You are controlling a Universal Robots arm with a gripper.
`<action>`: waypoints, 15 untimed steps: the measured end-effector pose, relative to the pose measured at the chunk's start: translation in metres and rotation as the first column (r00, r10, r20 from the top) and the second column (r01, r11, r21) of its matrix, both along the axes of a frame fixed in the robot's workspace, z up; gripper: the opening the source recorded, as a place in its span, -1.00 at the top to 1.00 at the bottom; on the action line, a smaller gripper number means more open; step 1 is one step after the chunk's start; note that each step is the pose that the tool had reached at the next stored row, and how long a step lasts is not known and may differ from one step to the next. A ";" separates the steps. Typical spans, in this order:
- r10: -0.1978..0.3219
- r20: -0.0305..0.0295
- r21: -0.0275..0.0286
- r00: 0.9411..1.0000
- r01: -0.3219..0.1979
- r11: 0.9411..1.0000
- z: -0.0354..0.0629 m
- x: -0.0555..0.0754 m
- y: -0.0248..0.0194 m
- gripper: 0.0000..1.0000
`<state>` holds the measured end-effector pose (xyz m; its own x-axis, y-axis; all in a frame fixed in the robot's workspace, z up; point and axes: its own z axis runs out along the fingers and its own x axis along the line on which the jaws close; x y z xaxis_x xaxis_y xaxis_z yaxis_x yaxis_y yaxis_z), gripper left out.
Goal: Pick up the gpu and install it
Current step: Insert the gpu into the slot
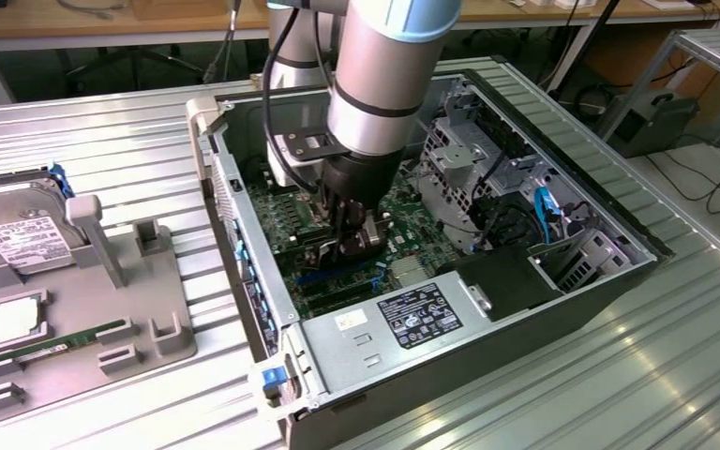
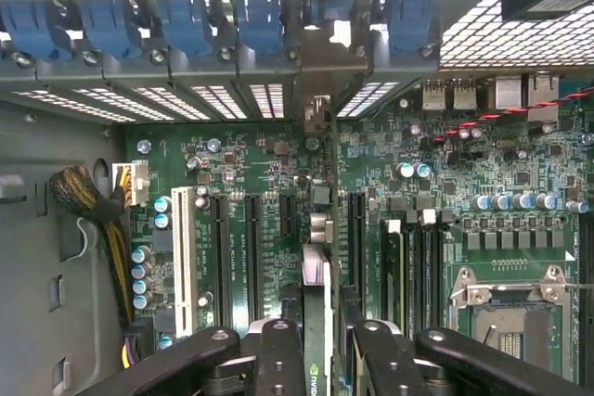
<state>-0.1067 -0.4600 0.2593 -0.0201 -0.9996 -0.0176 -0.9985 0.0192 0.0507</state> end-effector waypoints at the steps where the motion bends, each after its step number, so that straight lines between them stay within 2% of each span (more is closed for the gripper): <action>1: 0.000 -0.001 0.000 1.000 0.000 1.000 -0.0008 0.000 0.0000 0.48; 4: 0.000 -0.004 0.000 1.000 0.000 1.000 -0.0016 0.000 0.0001 0.48; 8: 0.000 -0.004 0.000 1.000 0.000 1.000 -0.0017 0.000 0.0014 0.48; 9: 0.000 -0.003 0.003 1.000 0.000 1.000 -0.0028 0.000 0.0020 0.48; 15: 0.000 -0.004 0.000 1.000 0.000 1.000 -0.0022 0.000 0.0023 0.48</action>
